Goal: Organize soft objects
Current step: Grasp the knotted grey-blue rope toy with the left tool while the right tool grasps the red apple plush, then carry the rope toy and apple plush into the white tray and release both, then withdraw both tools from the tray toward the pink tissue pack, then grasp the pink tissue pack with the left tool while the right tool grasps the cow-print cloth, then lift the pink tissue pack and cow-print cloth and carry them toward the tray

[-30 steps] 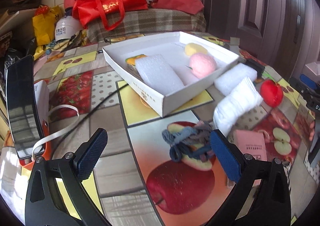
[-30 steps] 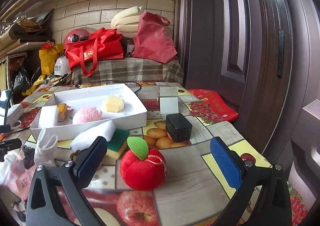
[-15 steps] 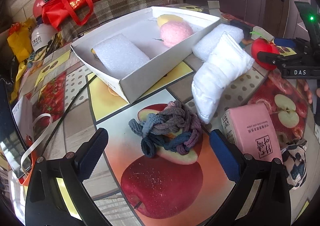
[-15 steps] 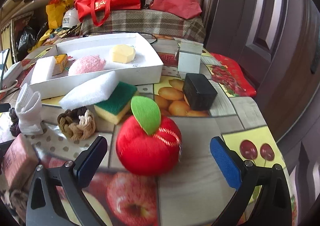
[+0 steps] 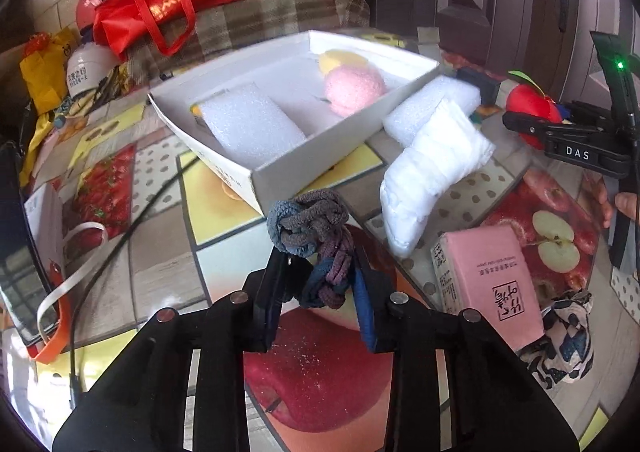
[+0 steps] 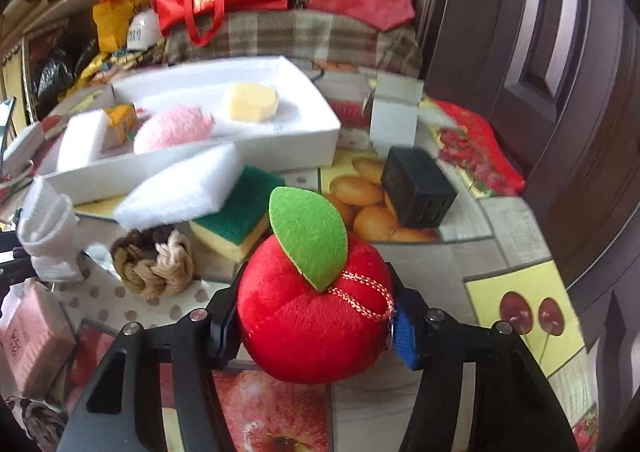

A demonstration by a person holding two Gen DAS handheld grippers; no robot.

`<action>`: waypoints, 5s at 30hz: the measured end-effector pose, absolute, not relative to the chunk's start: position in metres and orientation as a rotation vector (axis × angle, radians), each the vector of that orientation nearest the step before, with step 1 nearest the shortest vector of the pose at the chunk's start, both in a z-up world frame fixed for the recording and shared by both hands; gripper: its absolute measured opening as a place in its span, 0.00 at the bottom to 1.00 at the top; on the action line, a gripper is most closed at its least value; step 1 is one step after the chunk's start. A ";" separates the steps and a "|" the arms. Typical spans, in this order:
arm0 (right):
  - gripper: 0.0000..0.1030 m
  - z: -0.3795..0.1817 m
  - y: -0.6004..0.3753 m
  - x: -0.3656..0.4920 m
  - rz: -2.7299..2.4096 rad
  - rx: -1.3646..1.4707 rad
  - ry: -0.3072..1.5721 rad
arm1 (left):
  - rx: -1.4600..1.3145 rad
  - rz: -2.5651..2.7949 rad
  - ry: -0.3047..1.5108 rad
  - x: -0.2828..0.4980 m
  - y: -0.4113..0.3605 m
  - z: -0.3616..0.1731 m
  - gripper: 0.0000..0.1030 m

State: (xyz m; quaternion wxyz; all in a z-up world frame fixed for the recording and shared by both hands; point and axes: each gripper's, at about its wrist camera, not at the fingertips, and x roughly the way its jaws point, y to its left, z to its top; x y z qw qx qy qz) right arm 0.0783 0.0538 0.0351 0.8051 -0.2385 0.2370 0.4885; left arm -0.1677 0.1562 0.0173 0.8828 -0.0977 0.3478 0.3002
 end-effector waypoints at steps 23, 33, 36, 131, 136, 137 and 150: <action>0.62 0.065 0.044 0.110 0.961 -0.194 0.322 | -0.226 0.990 0.339 -0.191 0.208 0.050 0.30; 0.62 0.064 0.117 0.141 1.006 -0.206 0.323 | -0.212 1.020 0.243 -0.169 0.243 0.055 0.30; 0.62 0.064 0.138 0.135 1.074 -0.219 0.315 | -0.186 0.995 0.235 -0.156 0.246 0.057 0.31; 0.32 0.044 -0.018 0.084 1.339 -0.293 0.642 | -0.047 0.462 0.831 -0.131 0.075 0.007 0.48; 0.32 0.050 -0.023 0.099 1.245 -0.168 0.551 | -0.037 0.547 0.579 -0.169 0.068 0.038 0.48; 0.32 0.051 -0.023 0.103 1.225 -0.158 0.540 | -0.037 0.585 0.523 -0.178 0.071 0.044 0.48; 0.32 0.051 0.023 0.143 1.108 -0.134 0.546 | -0.137 0.911 0.357 -0.198 0.172 0.051 0.48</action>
